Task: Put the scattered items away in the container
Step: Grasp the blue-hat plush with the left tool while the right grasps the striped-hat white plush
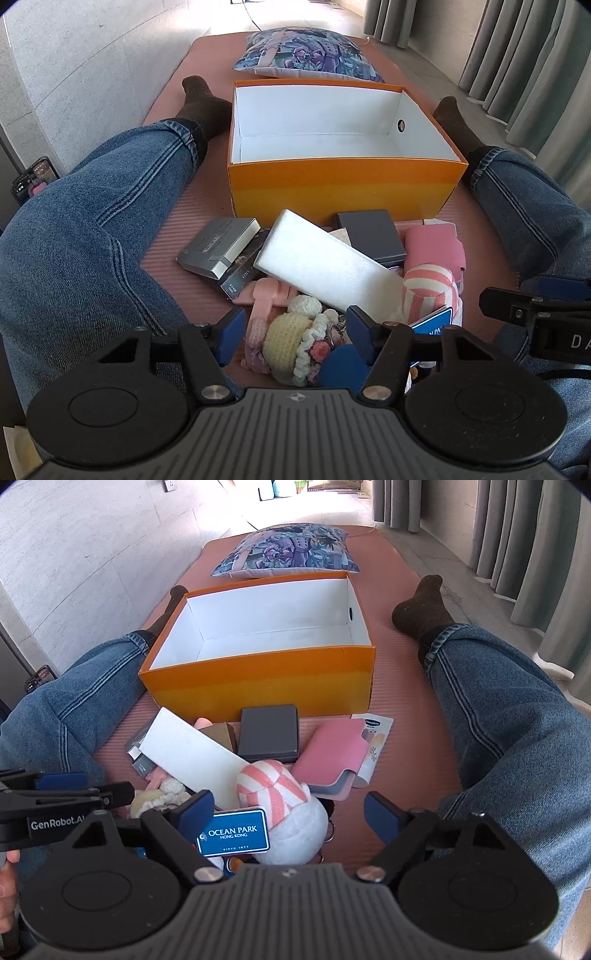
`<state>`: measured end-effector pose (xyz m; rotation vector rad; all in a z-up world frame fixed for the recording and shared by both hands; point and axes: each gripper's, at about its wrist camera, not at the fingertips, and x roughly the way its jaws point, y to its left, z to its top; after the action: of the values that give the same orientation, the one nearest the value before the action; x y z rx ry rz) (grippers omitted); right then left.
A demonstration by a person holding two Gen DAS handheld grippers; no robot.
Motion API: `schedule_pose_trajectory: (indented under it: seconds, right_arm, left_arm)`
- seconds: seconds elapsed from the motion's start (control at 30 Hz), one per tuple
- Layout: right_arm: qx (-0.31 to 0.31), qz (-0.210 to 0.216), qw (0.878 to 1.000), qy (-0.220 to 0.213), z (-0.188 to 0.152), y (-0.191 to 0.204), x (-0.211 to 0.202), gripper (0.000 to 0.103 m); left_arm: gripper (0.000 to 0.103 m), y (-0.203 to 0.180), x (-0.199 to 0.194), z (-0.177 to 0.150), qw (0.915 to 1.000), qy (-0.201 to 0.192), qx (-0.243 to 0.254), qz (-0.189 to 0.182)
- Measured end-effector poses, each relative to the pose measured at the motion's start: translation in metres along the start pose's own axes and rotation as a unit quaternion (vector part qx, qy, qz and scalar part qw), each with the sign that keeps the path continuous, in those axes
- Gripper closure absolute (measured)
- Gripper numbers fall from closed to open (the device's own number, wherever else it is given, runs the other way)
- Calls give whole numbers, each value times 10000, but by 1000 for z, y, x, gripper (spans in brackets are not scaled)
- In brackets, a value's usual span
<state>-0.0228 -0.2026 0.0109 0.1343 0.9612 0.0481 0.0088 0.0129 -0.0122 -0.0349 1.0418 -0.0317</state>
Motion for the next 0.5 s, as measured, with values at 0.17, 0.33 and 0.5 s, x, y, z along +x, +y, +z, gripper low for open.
schedule_pose_trajectory:
  seconds: [0.17, 0.33, 0.5]
  right_arm:
    - [227, 101, 9997, 51, 11, -17, 14, 33]
    - [122, 187, 9996, 183, 22, -24, 29, 43]
    - [-338, 319, 9987, 202, 20, -16, 34, 42]
  left_arm:
    - [50, 4, 10, 8, 9994, 73, 23, -347]
    - [58, 6, 27, 19, 9964, 548, -113, -638]
    - [53, 8, 33, 14, 9922, 1014, -362, -624]
